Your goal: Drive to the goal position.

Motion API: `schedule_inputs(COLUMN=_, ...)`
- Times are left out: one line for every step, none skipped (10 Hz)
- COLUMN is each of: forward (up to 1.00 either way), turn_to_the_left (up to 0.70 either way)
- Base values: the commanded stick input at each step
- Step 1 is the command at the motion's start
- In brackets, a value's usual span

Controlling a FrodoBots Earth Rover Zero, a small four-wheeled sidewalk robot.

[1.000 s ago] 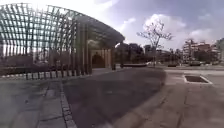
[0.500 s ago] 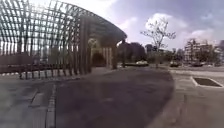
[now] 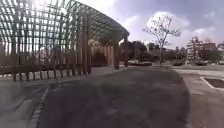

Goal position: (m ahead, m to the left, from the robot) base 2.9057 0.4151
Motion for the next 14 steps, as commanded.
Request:
schedule_inputs(forward=0.85, turn_to_the_left=0.00)
schedule_inputs(forward=0.85, turn_to_the_left=0.00)
schedule_inputs(forward=0.85, turn_to_the_left=0.00)
schedule_inputs(forward=0.85, turn_to_the_left=0.00)
schedule_inputs(forward=0.85, turn_to_the_left=-0.01)
schedule_inputs(forward=0.85, turn_to_the_left=-0.16)
schedule_inputs(forward=0.85, turn_to_the_left=-0.28)
schedule_inputs(forward=0.85, turn_to_the_left=-0.02)
schedule_inputs(forward=0.85, turn_to_the_left=0.00)
schedule_inputs(forward=0.85, turn_to_the_left=0.00)
schedule_inputs(forward=0.85, turn_to_the_left=0.00)
schedule_inputs(forward=0.85, turn_to_the_left=0.00)
schedule_inputs(forward=0.85, turn_to_the_left=0.00)
schedule_inputs(forward=0.85, turn_to_the_left=0.00)
